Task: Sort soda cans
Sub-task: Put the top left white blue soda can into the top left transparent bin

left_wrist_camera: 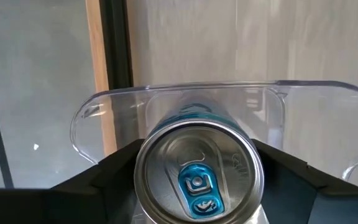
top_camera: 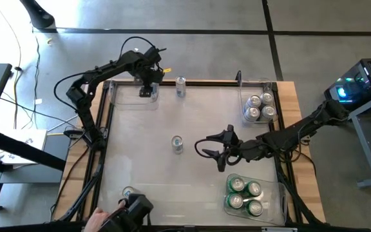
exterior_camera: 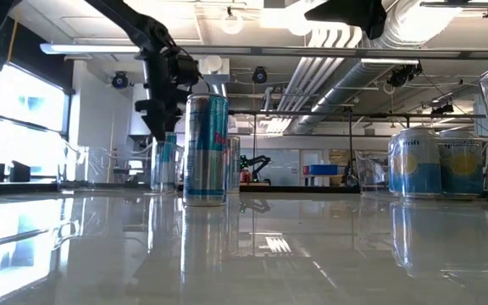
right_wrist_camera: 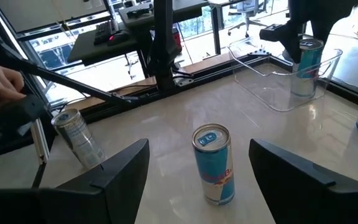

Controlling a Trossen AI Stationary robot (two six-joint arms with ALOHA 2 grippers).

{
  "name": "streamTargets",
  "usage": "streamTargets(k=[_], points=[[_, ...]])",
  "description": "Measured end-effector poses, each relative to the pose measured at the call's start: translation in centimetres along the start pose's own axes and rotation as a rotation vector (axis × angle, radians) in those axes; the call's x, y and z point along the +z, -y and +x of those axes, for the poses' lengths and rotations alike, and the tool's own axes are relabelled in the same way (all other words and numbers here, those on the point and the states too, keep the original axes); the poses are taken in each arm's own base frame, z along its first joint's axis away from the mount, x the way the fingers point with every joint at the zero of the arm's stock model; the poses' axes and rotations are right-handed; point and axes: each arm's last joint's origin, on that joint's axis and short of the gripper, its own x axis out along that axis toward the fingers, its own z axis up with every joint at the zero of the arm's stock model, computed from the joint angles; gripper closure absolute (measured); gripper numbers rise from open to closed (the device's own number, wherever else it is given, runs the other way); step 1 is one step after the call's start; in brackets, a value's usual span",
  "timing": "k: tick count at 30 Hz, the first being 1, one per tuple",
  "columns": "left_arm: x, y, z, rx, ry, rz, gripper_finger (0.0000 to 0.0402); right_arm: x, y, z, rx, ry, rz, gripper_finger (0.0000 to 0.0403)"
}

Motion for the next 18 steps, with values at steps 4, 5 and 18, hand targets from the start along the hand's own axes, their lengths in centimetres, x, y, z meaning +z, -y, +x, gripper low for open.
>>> streamTargets(k=[4, 5, 18], points=[[-0.06, -0.06, 0.03, 0.000, -0.002, 0.021, 0.0135, 0.03, 0.01, 0.01, 0.000, 0.002, 0.002, 0.0130], [-0.07, -0.10, 0.08, -0.002, -0.004, 0.026, 0.0133, 0.04, 0.03, 0.02, -0.001, 0.002, 0.002, 0.0130], [-0.87, -0.69, 0.16, 0.036, -0.073, 0.085, 0.0105, 0.08, 0.15, 0.11, -0.006, 0.003, 0.020, 0.0130]])
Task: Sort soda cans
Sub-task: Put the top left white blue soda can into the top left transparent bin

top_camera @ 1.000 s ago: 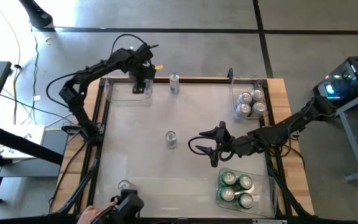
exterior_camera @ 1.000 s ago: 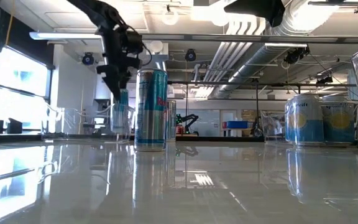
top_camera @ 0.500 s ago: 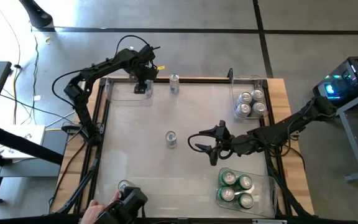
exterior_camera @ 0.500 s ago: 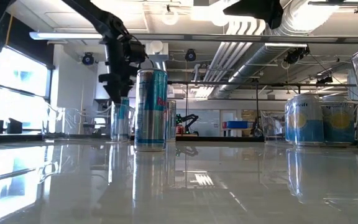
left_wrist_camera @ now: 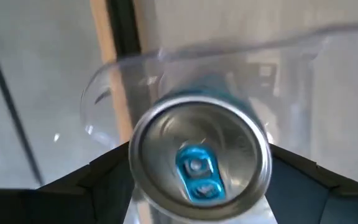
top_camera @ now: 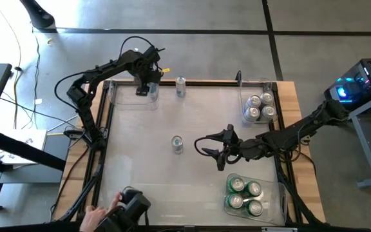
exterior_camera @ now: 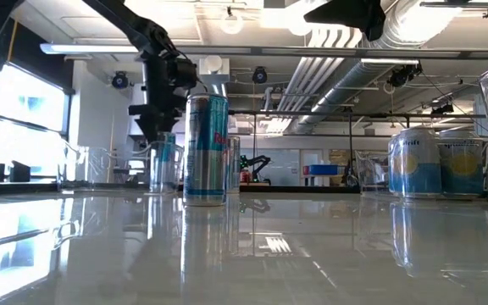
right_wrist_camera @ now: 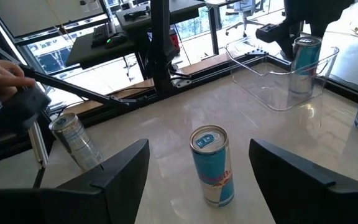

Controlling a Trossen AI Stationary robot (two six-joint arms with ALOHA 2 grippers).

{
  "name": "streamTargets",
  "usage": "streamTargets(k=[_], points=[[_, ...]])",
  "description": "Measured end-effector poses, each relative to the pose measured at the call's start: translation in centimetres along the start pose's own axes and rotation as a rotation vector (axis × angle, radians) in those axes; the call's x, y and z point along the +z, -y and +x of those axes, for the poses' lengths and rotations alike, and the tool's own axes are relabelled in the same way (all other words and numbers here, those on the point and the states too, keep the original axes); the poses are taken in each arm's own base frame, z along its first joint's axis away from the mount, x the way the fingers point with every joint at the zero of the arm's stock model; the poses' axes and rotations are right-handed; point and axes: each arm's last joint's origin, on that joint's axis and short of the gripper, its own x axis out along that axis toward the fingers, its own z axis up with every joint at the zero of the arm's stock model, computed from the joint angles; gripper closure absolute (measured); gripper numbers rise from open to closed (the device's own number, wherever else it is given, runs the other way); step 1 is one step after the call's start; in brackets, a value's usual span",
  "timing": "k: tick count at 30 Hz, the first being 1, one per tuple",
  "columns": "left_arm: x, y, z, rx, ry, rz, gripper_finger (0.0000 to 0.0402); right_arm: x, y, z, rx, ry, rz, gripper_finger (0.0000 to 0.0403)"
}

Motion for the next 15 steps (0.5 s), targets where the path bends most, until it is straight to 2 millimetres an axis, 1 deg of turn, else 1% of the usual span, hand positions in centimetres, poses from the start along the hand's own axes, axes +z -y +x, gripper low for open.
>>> streamTargets(k=[3, 8, 15], points=[[-0.3, -0.1, -0.4, 0.042, -0.051, -0.008, 0.0102, 0.0, 0.0, 0.0, 0.000, 0.000, 0.001, 0.0130], [-0.8, 0.0, -1.9, 0.119, -0.092, -0.026, 0.0101, 0.0, 0.0, 0.0, 0.000, 0.000, 0.000, 0.0130], [-1.3, 0.6, -4.3, 0.187, -0.078, -0.106, 0.0101, 0.0, 0.0, 0.0, 0.000, -0.001, 0.000, 0.0130]])
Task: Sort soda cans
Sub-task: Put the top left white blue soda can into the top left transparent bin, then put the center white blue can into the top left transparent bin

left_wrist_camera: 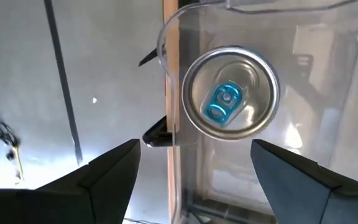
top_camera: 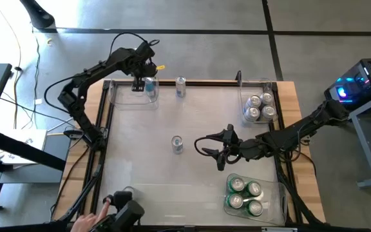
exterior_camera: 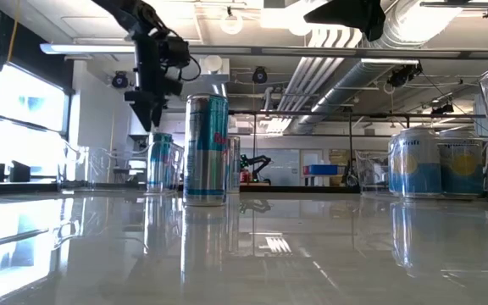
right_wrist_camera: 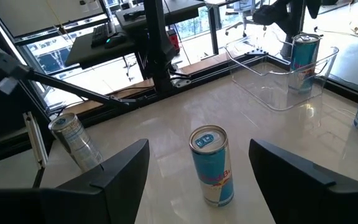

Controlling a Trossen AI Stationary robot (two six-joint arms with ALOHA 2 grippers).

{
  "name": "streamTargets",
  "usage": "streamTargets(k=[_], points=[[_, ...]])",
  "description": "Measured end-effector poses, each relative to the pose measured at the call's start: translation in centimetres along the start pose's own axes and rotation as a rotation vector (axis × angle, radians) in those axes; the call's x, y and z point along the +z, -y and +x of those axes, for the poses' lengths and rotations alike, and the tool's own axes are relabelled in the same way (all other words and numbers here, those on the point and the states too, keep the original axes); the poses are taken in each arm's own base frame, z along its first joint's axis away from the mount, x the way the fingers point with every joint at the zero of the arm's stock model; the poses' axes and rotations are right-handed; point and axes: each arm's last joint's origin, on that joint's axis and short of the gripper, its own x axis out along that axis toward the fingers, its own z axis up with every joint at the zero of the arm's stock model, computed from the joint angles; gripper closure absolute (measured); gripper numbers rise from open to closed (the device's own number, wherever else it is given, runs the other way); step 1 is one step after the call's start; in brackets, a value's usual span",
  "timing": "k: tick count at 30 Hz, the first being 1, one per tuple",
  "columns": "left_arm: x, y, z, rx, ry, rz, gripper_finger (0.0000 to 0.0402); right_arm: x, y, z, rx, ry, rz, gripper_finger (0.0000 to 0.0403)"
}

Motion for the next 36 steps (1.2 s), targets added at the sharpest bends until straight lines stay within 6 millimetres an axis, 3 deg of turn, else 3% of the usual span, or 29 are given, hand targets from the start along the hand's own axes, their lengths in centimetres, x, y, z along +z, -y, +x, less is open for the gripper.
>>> streamTargets(k=[6, 11, 17, 25, 30, 36], points=[[-0.1, 1.8, -2.6, -0.033, -0.008, -0.026, 0.0101, 0.0, 0.0, 0.0, 0.000, 0.000, -0.001, 0.0130], [1.1, 4.9, -5.9, -0.018, 0.030, -0.023, 0.0105, 0.0, 0.0, 0.0, -0.001, -0.001, -0.010, 0.0130], [4.0, 11.1, -10.5, -0.106, 0.223, -0.010, 0.0124, 0.0, 0.0, 0.0, 0.001, -0.001, -0.010, 0.0130], [8.5, 20.7, -15.2, -0.302, 0.564, 0.259, 0.0142, -0.1, -0.1, -0.1, 0.005, -0.002, -0.013, 0.0130], [11.0, 23.8, -15.2, -0.333, 0.641, 0.306, 0.0134, -0.2, -0.5, -0.4, 0.022, -0.006, -0.013, 0.0130], [13.2, 25.0, -11.9, -0.359, 0.507, 0.311, 0.0088, -0.3, -0.9, -0.7, 0.043, -0.004, -0.014, 0.0130]])
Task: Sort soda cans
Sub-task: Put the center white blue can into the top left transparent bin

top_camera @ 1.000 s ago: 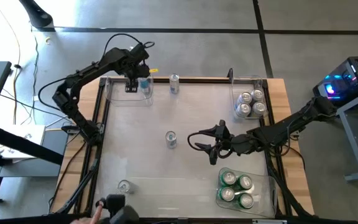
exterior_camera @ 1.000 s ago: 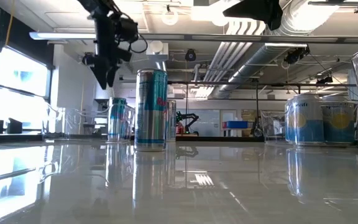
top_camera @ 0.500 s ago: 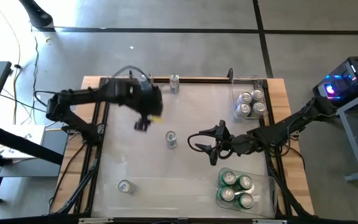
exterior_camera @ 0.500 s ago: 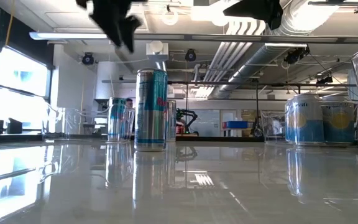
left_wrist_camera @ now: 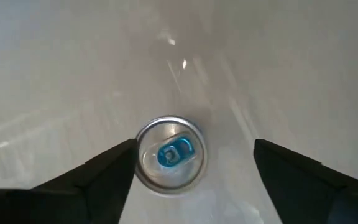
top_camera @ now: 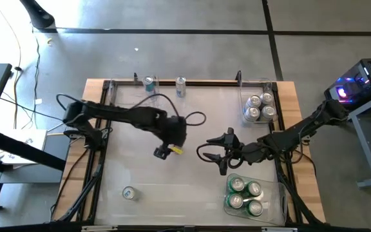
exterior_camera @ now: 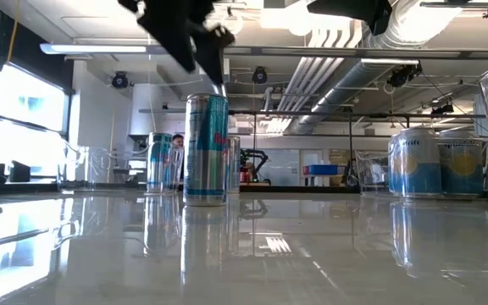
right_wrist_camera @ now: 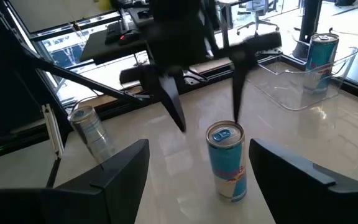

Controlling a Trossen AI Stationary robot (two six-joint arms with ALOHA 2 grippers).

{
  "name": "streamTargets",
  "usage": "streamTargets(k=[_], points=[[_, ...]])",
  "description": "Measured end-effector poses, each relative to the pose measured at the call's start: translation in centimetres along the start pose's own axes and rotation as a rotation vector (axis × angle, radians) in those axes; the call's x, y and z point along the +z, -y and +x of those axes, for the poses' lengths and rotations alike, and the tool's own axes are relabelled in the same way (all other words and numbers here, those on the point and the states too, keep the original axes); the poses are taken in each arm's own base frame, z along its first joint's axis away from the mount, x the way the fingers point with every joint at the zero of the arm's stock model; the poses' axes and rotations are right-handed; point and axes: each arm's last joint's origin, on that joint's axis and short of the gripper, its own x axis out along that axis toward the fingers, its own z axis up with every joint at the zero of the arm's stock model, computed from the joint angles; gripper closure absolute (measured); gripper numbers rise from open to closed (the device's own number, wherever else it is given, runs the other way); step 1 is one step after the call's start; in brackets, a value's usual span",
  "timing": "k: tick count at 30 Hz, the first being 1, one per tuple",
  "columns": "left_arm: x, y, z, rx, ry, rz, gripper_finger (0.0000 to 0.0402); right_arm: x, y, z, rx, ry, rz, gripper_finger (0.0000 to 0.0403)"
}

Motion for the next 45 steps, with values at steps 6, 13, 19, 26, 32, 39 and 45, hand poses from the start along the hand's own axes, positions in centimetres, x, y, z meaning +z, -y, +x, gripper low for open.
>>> streamTargets(k=[6, 13, 19, 26, 32, 39, 45], points=[[0.1, -0.8, 3.4, 0.043, -0.105, -0.007, 0.0051, 0.0, 0.0, 0.0, 0.002, 0.004, 0.004, 0.0130], [0.2, -0.6, 3.7, 0.071, -0.124, -0.010, 0.0048, 0.0, 0.0, 0.0, 0.001, 0.003, 0.002, 0.0130], [0.1, -0.1, 3.1, 0.061, -0.117, -0.039, 0.0048, 0.0, 0.0, 0.0, 0.000, 0.002, 0.001, 0.0130], [0.7, 1.4, 1.6, 0.104, -0.069, -0.078, 0.0048, 0.0, 0.0, 0.0, -0.002, -0.002, -0.002, 0.0130], [1.5, 1.9, 2.4, 0.215, -0.046, -0.225, 0.0048, 0.0, 0.0, 0.0, -0.003, -0.001, -0.010, 0.0130], [1.3, 1.1, 3.9, 0.175, -0.066, -0.364, 0.0048, 0.0, 0.0, 0.0, -0.003, -0.001, -0.009, 0.0130], [1.1, 0.7, 5.3, 0.154, -0.098, -0.404, 0.0055, 0.0, 0.0, 0.0, -0.003, -0.001, -0.009, 0.0130]])
